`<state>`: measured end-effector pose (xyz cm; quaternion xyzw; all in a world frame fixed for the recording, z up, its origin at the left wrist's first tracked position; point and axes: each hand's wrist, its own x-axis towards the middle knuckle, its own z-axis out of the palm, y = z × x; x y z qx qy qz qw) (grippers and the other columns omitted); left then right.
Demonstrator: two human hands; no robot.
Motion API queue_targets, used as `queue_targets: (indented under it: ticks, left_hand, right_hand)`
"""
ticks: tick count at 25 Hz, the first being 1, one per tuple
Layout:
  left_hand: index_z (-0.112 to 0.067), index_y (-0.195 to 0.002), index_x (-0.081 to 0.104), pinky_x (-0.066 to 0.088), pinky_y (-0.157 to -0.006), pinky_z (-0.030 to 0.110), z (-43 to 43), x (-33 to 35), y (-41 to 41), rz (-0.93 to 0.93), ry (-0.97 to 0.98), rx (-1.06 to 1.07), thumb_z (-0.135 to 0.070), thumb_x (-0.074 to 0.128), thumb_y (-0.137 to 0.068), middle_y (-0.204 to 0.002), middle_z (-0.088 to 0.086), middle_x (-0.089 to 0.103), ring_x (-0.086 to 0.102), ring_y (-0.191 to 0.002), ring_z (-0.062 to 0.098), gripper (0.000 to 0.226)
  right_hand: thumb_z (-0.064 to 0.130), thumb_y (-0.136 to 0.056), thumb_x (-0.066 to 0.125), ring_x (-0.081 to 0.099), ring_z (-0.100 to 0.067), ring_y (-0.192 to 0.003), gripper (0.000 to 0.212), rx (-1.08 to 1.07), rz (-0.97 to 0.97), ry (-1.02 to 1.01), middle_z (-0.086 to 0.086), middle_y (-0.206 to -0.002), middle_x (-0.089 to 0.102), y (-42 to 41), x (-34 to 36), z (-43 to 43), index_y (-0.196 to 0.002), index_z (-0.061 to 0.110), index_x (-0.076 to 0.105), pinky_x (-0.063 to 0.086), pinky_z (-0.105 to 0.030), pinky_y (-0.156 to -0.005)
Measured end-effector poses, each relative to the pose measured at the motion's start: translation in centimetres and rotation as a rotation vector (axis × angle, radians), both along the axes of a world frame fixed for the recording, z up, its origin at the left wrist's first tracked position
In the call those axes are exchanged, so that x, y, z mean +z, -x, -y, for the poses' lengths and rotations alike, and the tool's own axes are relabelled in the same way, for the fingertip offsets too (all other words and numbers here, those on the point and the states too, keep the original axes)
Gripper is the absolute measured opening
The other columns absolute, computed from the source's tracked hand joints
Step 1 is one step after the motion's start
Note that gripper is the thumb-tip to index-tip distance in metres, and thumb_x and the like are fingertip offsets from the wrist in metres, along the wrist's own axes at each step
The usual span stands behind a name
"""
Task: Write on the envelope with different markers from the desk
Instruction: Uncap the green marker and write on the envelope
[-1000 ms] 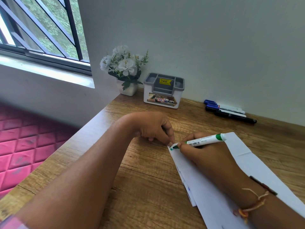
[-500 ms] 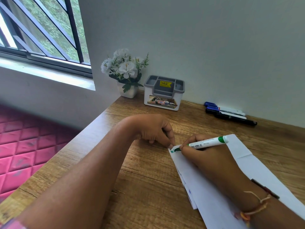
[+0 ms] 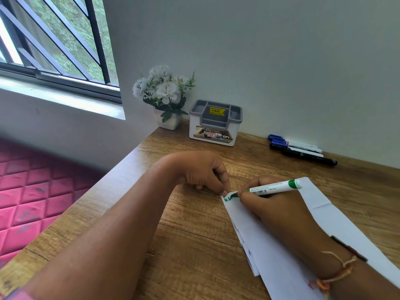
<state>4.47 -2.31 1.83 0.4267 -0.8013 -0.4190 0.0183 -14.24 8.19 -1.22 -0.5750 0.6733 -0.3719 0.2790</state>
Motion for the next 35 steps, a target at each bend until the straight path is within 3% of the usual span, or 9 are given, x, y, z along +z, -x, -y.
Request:
queue_targets:
  ticks: [7, 12, 16, 19, 23, 26, 35]
  left_hand:
    - [-0.023, -0.089, 0.079, 0.041, -0.047, 0.016, -0.11, 0.1, -0.03, 0.008, -0.01, 0.014, -0.018, 0.08, -0.083, -0.081, -0.002, 0.068, 0.049, -0.05, -0.001, 0.008]
    - [-0.021, -0.09, 0.08, 0.04, -0.046, 0.016, -0.21, 0.09, -0.06, 0.001, -0.004, 0.011, -0.017, 0.08, -0.083, -0.082, 0.0, 0.068, 0.048, -0.05, 0.0, 0.008]
    - [-0.022, -0.089, 0.08, 0.039, -0.046, 0.016, -0.32, 0.19, 0.03, -0.002, -0.007, 0.016, -0.017, 0.08, -0.083, -0.081, -0.001, 0.068, 0.049, -0.058, 0.005, 0.008]
    - [-0.024, -0.086, 0.079, 0.039, -0.047, 0.017, -0.34, 0.17, 0.07, -0.005, -0.017, 0.024, -0.018, 0.08, -0.083, -0.088, 0.004, 0.07, 0.05, -0.068, 0.015, 0.007]
    - [-0.029, -0.078, 0.078, 0.04, -0.046, 0.017, -0.25, 0.12, 0.1, 0.008, -0.006, 0.021, -0.019, 0.08, -0.083, -0.098, 0.011, 0.075, 0.05, -0.062, 0.007, 0.012]
    - [-0.029, -0.079, 0.077, 0.04, -0.045, 0.015, -0.19, 0.1, 0.06, 0.005, -0.006, 0.015, -0.018, 0.08, -0.084, -0.091, 0.005, 0.074, 0.05, -0.052, -0.003, 0.012]
    - [-0.026, -0.085, 0.079, 0.04, -0.045, 0.014, -0.18, 0.1, 0.02, -0.003, -0.013, 0.017, -0.019, 0.08, -0.083, -0.087, 0.0, 0.07, 0.049, -0.05, -0.003, 0.007]
  right_hand:
    - [0.025, -0.078, 0.077, 0.065, 0.002, -0.063, 0.004, 0.009, -0.005, -0.004, 0.014, -0.07, 0.073, -0.1, 0.23, -0.31, -0.075, 0.025, 0.077, 0.044, -0.01, -0.046]
    - [0.029, -0.078, 0.077, 0.068, -0.002, -0.066, 0.001, -0.02, -0.009, 0.0, 0.011, -0.07, 0.074, -0.19, 0.28, -0.42, -0.078, 0.028, 0.077, 0.049, -0.019, -0.053]
    - [0.029, -0.079, 0.075, 0.067, -0.002, -0.064, 0.002, -0.027, -0.001, -0.017, 0.009, -0.068, 0.074, -0.18, 0.43, -0.45, -0.078, 0.027, 0.076, 0.046, -0.015, -0.05]
    - [0.027, -0.079, 0.076, 0.066, -0.006, -0.062, 0.002, -0.032, -0.002, -0.023, 0.006, -0.067, 0.073, -0.25, 0.43, -0.31, -0.077, 0.025, 0.075, 0.048, -0.02, -0.051]
    - [0.024, -0.08, 0.074, 0.063, 0.001, -0.052, 0.001, -0.035, 0.024, -0.034, 0.005, -0.061, 0.072, -0.27, 0.34, -0.27, -0.079, 0.024, 0.073, 0.044, -0.012, -0.045]
    - [0.022, -0.081, 0.074, 0.063, 0.003, -0.049, 0.001, -0.029, 0.029, -0.039, 0.007, -0.058, 0.071, -0.19, 0.41, -0.29, -0.08, 0.023, 0.073, 0.042, -0.01, -0.043]
    - [0.019, -0.082, 0.073, 0.063, 0.003, -0.05, 0.005, -0.026, 0.053, -0.034, 0.003, -0.06, 0.073, -0.24, 0.66, -0.45, -0.081, 0.023, 0.073, 0.043, -0.01, -0.043]
